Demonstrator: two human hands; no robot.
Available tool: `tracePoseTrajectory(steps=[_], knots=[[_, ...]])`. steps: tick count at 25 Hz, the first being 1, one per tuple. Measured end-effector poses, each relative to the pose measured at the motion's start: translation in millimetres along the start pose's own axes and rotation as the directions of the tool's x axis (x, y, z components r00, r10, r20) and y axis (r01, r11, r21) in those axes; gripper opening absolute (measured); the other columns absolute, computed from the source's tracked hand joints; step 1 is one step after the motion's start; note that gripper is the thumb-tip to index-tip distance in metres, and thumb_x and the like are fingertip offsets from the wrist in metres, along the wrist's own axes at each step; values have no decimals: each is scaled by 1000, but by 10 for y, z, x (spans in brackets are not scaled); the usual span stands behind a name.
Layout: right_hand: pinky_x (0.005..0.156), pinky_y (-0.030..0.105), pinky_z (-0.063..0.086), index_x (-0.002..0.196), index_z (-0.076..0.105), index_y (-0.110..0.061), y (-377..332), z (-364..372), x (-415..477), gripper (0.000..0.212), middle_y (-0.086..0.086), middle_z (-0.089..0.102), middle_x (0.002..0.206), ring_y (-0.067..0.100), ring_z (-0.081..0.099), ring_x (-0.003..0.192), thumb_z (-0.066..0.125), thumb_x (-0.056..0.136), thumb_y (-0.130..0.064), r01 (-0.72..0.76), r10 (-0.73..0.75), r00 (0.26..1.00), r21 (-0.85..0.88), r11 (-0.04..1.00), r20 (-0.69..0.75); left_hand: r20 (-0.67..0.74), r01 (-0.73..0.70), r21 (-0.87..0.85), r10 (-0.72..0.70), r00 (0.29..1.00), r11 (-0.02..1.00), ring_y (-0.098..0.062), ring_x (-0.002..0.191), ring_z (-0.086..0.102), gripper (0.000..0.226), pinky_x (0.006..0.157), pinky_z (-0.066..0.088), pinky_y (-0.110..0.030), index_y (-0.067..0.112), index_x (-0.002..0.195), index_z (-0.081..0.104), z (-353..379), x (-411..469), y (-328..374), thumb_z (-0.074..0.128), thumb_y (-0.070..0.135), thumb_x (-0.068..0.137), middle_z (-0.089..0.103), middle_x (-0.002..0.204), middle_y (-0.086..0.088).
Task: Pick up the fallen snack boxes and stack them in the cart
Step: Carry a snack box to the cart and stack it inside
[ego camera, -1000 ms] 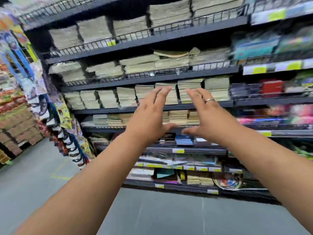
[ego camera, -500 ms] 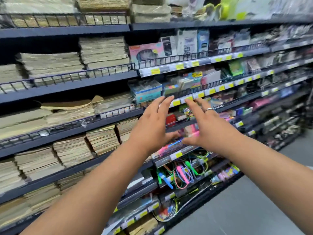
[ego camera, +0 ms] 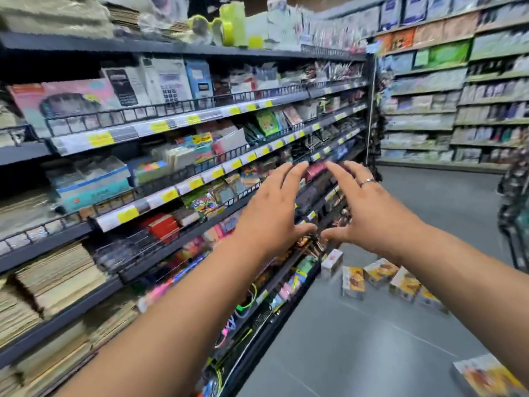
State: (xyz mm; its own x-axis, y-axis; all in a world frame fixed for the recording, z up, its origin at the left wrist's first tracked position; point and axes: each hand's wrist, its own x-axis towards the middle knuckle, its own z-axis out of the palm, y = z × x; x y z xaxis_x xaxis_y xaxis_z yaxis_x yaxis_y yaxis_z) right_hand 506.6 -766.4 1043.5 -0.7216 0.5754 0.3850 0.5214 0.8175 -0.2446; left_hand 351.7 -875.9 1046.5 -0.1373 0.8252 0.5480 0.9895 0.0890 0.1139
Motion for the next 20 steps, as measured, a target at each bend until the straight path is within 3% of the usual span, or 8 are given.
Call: tracePoseTrajectory(steps=[3,8,14,20], knots=[[105,46,41,151,-4,-39,598,-106,79,119,-3,-1,158,31,30,139,77,67,-60,-49,49,999,-8,999,-16,32,-22,-8,23,999,1000,-16,147,14,106,120,20,-36,27,154,7,379,443,262,76,49,76,14,159,1],[107,47,38,151,-6,-38,1647,-352,216,117,-2,-4,160,31,27,141,77,70,-57,-157,156,988,-28,987,-5,-3,-65,-59,65,998,996,-14,145,18,107,118,15,-27,24,153,13,939,1210,716,79,49,73,21,157,3],[111,46,34,150,-6,-41,2712,-365,246,117,-6,-5,160,29,21,144,77,70,-57,-296,297,955,-24,955,29,59,-45,-166,56,997,985,-15,144,22,108,119,19,-30,23,153,16,1793,1768,1023,82,46,71,25,156,1],[107,44,36,151,-6,-39,3519,-84,436,118,-1,-3,161,29,26,143,77,69,-57,-435,439,897,-70,898,58,146,-62,-230,98,984,971,-17,145,22,108,119,21,-36,21,153,16,2660,2364,963,81,46,72,24,157,0]])
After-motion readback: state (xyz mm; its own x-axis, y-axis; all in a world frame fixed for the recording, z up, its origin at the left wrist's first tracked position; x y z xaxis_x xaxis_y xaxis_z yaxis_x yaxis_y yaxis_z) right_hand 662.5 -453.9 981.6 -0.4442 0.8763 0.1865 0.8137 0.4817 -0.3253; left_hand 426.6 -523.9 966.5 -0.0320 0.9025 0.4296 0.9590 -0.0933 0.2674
